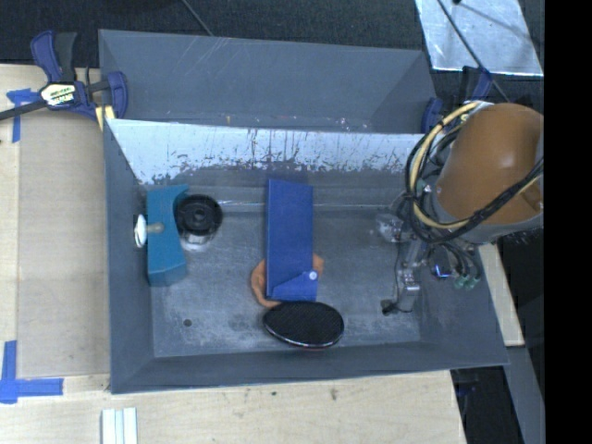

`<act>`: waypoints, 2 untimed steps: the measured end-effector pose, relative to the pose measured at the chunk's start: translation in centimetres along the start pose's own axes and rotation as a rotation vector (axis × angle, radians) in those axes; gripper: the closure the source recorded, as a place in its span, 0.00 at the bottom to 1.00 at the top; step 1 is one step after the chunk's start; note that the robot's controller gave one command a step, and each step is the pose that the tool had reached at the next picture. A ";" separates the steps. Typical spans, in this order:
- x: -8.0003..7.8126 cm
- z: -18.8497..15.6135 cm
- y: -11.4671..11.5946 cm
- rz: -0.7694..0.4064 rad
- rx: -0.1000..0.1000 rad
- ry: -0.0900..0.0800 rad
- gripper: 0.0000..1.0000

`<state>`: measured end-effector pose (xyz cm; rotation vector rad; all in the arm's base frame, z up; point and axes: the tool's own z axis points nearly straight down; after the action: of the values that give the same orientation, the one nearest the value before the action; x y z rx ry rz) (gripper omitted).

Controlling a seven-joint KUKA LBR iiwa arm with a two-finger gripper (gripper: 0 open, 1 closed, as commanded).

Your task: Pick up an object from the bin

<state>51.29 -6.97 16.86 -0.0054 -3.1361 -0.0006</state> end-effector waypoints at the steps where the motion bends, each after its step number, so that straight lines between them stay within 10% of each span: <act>1: -0.2 -0.4 0.0 -0.002 0.001 -0.009 0.00; 2: -0.6 0.8 4.4 0.055 0.002 -0.008 0.00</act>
Offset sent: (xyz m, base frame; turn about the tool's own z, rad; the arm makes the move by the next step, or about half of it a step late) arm 0.0112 0.1261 -0.0299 0.1250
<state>51.86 -2.54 16.04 -0.0920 -3.1429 0.0027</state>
